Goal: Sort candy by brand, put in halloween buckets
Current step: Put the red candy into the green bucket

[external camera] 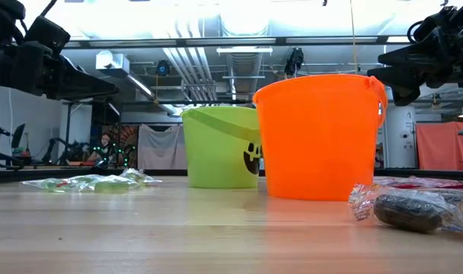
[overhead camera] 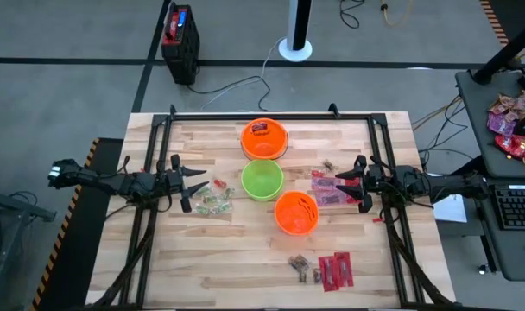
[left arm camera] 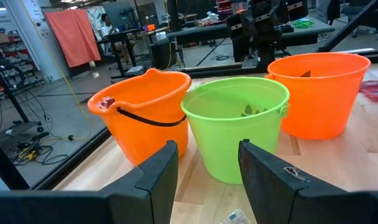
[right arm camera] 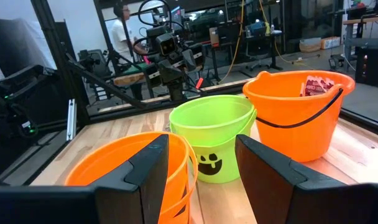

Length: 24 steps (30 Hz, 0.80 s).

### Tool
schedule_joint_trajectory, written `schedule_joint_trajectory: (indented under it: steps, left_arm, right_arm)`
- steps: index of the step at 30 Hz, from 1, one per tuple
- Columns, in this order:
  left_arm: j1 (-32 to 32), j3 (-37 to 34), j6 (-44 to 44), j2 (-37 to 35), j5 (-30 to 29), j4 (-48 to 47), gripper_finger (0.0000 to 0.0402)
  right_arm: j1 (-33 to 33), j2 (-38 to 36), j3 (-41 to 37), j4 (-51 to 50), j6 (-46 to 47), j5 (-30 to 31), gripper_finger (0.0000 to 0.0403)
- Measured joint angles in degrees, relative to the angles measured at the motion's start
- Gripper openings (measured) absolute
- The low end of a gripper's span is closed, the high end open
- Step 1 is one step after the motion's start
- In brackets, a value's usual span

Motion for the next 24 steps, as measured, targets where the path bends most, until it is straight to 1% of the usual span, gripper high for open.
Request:
schedule_joint_trajectory:
  steps: [4,8,11,13,16,19,22,23,24]
  left_arm:
    - [0.0,0.0,0.0,0.0,0.0,0.0,0.0153]
    - [0.0,0.0,0.0,0.0,0.1,0.0,0.0153]
    - [0.0,0.0,0.0,0.0,0.2,0.0,0.0153]
    - [0.0,0.0,0.0,0.0,0.3,0.0,0.0153]
    - [0.0,0.0,0.0,0.0,0.4,0.0,0.0153]
    - [0.0,0.0,0.0,0.0,0.4,0.0,0.0153]
    - [0.0,0.0,-0.7,0.0,0.4,0.9,0.0153]
    - [0.0,0.0,-3.8,0.0,0.8,2.2,0.0153]
    - [-0.1,0.0,-8.8,0.0,1.8,3.6,0.0153]
  right_arm:
    - [0.0,0.0,0.0,0.6,-0.1,0.1,0.0178]
    - [0.0,0.0,0.5,8.5,3.1,0.2,0.0178]
    - [0.0,0.9,3.8,10.4,4.0,0.5,0.0178]
    - [0.0,2.4,6.7,8.6,6.6,3.5,0.0178]
    - [0.0,6.7,12.2,0.5,15.7,12.9,0.0178]
    - [0.0,12.3,19.4,-13.4,30.0,20.0,0.0178]
    - [0.0,18.4,27.4,-30.3,45.2,22.5,0.0178]
    - [0.0,20.5,29.7,-34.7,48.5,22.5,0.0178]
    - [0.0,22.7,32.0,-38.3,50.9,22.4,0.0178]
